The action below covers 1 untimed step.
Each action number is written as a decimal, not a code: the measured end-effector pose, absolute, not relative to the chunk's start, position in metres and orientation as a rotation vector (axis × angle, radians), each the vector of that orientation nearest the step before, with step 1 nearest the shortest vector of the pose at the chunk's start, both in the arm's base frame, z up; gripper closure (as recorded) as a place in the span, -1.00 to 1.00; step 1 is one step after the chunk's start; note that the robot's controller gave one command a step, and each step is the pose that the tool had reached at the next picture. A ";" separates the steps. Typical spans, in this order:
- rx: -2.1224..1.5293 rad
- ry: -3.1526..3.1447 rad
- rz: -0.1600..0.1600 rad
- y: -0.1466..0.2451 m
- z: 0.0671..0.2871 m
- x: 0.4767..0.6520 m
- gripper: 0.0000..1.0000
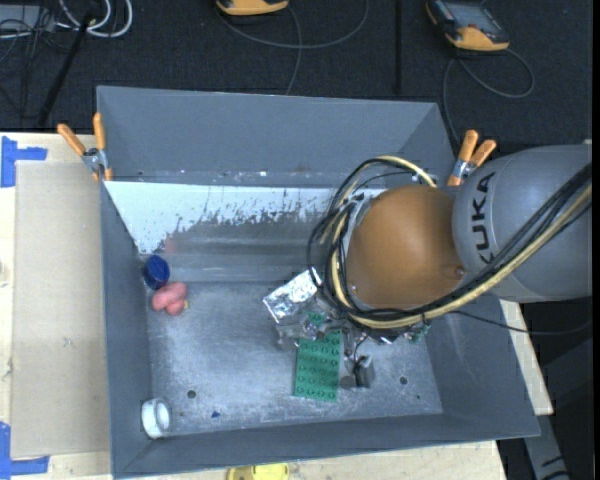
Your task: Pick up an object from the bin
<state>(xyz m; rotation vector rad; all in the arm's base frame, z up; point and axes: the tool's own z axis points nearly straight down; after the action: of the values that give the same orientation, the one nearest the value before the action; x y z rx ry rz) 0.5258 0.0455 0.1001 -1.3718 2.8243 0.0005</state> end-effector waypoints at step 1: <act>-1.663 2.665 0.002 0.047 0.107 0.541 -1.00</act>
Offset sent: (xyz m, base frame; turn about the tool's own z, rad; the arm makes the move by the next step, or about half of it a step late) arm 0.0149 -0.0001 0.0078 -0.2126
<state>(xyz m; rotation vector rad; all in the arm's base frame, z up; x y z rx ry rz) 0.5405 0.0468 0.1072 -1.6628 2.6651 0.0018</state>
